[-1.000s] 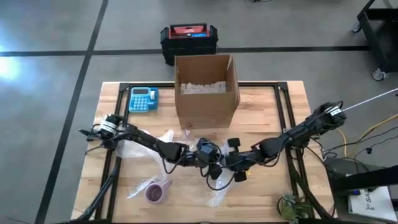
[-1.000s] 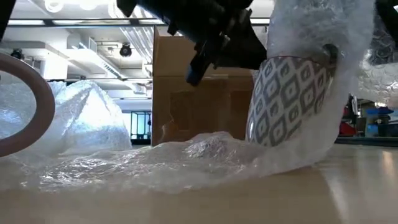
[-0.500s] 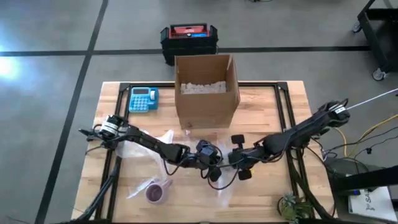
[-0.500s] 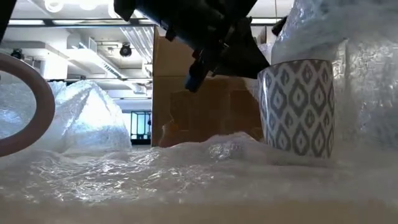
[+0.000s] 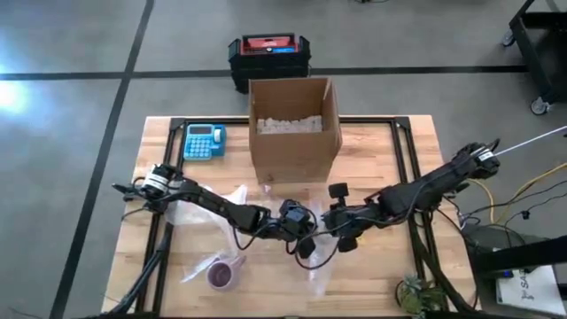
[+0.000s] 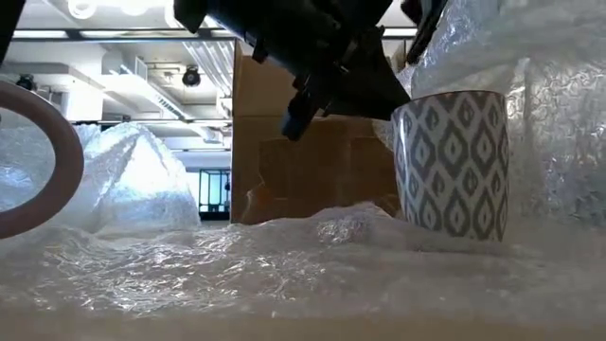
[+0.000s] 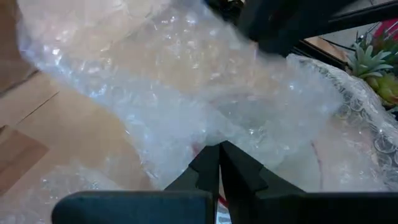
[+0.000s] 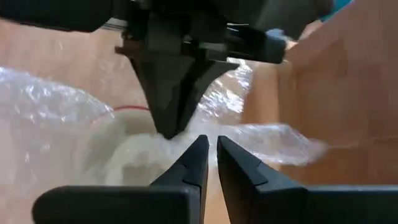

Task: Wrap mug
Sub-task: Wrap the white mug with bubble wrap

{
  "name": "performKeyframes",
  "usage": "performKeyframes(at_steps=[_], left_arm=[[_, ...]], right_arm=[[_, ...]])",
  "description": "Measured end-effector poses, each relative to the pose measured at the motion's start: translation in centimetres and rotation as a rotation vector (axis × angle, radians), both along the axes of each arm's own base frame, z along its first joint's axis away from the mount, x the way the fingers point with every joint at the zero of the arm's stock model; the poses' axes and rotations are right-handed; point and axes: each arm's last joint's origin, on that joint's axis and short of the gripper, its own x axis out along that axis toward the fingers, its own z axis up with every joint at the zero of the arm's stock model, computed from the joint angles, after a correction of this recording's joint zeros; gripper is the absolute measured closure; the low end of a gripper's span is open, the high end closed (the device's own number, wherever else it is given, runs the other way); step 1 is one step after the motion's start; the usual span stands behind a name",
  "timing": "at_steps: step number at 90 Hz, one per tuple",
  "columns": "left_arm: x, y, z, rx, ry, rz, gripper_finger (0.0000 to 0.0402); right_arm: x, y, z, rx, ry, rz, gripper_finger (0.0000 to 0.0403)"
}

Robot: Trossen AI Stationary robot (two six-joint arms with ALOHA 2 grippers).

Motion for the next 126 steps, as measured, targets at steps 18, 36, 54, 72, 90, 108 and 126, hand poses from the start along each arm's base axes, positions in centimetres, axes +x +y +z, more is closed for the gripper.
performKeyframes(at_steps=[18, 36, 54, 72, 90, 108, 126], left_arm=[[0.0, 0.0, 0.0, 0.000, -0.004, 0.002, 0.0402], [-0.3, 0.0, 1.5, -0.052, -0.040, -0.033, 0.0402], [-1.1, 0.5, 4.9, -0.014, -0.140, 0.037, 0.0402], [-0.5, 0.7, 3.5, 0.009, -0.115, 0.054, 0.0402], [0.5, 0.1, 0.2, -0.037, -0.064, 0.007, 0.0402], [0.9, -0.2, -1.1, -0.065, -0.045, 0.017, 0.0401], [0.8, -0.2, -0.8, -0.047, -0.044, -0.007, 0.0401]], right_arm=[[-1.2, -0.1, -4.3, 0.086, 0.047, -0.037, 0.0384], [-1.9, -0.3, -6.0, 0.113, 0.042, -0.067, 0.0384], [-1.5, 0.0, -5.8, 0.139, 0.007, -0.035, 0.0384], [-1.3, 0.1, -5.8, 0.139, -0.012, -0.021, 0.0384], [-1.3, 0.1, -6.0, 0.125, -0.007, -0.007, 0.0384], [-1.3, 0.1, -3.2, 0.109, 0.030, -0.007, 0.0384], [-1.0, 0.0, 1.3, 0.066, 0.035, 0.020, 0.0384]])
